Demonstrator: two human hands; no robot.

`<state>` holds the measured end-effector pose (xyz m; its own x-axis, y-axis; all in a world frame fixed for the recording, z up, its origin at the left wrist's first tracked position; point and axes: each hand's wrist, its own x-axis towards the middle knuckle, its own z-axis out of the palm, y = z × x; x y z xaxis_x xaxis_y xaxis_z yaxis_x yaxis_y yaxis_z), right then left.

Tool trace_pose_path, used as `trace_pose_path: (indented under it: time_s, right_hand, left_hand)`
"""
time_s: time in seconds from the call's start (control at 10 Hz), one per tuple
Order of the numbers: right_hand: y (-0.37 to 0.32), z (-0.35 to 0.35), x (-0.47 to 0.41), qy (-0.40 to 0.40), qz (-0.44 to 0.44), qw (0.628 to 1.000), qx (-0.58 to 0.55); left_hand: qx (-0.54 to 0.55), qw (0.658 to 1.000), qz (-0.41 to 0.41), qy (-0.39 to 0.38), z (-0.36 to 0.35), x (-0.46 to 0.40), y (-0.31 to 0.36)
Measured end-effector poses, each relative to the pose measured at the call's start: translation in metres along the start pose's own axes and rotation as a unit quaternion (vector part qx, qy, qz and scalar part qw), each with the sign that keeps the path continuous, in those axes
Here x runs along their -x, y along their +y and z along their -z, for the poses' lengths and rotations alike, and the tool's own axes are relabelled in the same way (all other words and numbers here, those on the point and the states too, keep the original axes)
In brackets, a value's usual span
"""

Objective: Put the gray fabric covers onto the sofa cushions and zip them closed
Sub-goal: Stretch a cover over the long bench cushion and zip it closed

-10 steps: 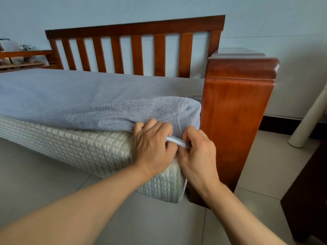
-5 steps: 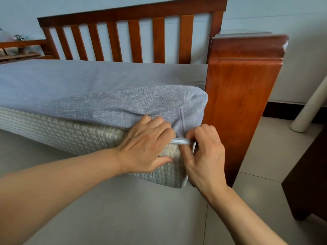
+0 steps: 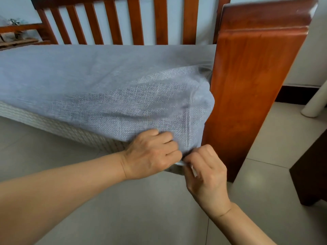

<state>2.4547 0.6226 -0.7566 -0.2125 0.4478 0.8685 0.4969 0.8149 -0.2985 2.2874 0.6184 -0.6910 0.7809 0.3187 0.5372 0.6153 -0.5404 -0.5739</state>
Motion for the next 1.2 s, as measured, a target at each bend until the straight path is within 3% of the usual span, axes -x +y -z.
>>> trace_pose_path:
  time_s: [0.2, 0.3, 0.4, 0.5, 0.6, 0.7, 0.8, 0.9, 1.0, 1.1, 1.2]
  right_hand:
    - [0.013, -0.026, 0.043, -0.056, 0.047, 0.996, 0.044]
    - [0.018, -0.026, 0.046, -0.078, 0.054, 0.993, 0.064]
    - [0.016, -0.019, 0.060, -0.116, -0.037, 0.992, 0.021]
    - [0.013, -0.010, 0.059, -0.085, -0.266, 0.955, -0.104]
    - [0.027, -0.007, 0.035, -0.040, -0.576, 0.771, -0.267]
    - [0.040, -0.011, 0.015, -0.065, -0.710, 0.549, -0.436]
    - [0.046, -0.016, 0.002, -0.064, -0.729, 0.504, -0.459]
    - [0.053, -0.020, -0.012, -0.057, -0.737, 0.482, -0.471]
    - [0.057, -0.031, -0.017, -0.035, -0.748, 0.505, -0.430]
    - [0.055, -0.047, -0.017, 0.003, -0.732, 0.598, -0.327]
    - [0.055, -0.061, -0.008, 0.035, -0.701, 0.664, -0.257]
  left_hand:
    - [0.047, 0.980, -0.038, -0.190, -0.035, 0.038, 0.036]
    - [0.055, 0.974, -0.060, -0.214, -0.037, 0.036, 0.028]
    - [0.077, 0.964, -0.036, -0.253, -0.028, 0.042, 0.026]
    - [0.092, 0.956, 0.058, -0.274, -0.022, 0.037, 0.041]
    - [0.183, 0.830, 0.360, -0.385, -0.028, 0.024, 0.067]
    - [0.422, 0.387, 0.791, -0.216, -0.034, 0.011, 0.098]
    - [0.416, 0.166, 0.894, 0.030, -0.038, 0.005, 0.098]
    - [0.379, 0.107, 0.900, 0.185, -0.039, 0.000, 0.076]
    - [0.358, 0.067, 0.903, 0.227, -0.050, -0.005, 0.061]
    - [0.300, 0.098, 0.920, 0.233, -0.070, -0.003, 0.062]
    - [0.232, 0.185, 0.939, 0.175, -0.086, 0.009, 0.078]
